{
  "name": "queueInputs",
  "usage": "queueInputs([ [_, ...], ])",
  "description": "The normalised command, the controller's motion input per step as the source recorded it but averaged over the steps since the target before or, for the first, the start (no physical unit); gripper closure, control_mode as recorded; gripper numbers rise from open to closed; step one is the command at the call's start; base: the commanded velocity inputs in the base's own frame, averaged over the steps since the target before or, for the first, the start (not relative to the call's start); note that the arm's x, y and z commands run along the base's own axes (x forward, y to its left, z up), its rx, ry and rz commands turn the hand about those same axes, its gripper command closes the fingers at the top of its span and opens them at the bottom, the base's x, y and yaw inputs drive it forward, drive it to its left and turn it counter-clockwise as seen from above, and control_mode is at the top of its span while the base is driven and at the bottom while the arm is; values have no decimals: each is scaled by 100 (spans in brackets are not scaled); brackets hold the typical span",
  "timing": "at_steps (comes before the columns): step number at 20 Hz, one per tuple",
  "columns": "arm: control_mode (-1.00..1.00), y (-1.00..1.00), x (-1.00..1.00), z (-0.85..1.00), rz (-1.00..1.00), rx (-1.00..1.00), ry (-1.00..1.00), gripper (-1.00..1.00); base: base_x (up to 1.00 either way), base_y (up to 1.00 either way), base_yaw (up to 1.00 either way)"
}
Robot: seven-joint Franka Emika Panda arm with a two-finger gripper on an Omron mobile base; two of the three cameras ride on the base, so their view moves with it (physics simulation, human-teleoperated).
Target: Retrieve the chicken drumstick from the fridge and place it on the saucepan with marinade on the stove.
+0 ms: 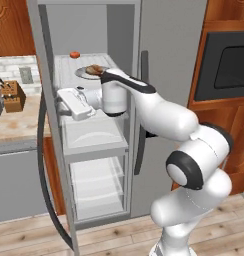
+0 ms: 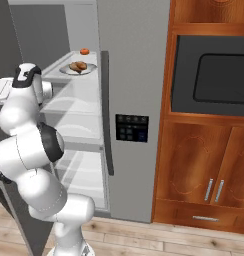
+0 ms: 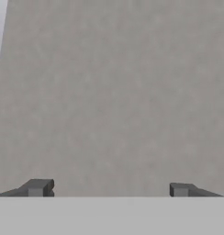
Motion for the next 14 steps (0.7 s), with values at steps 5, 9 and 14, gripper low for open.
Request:
queueInputs([
  [5, -100, 33, 0, 0, -1, 0, 0, -100, 0, 0, 0],
  [9, -100, 35, 0, 0, -2, 0, 0, -100, 0, 0, 0],
  [14, -100, 32, 0, 0, -2, 0, 0, -100, 0, 0, 0],
])
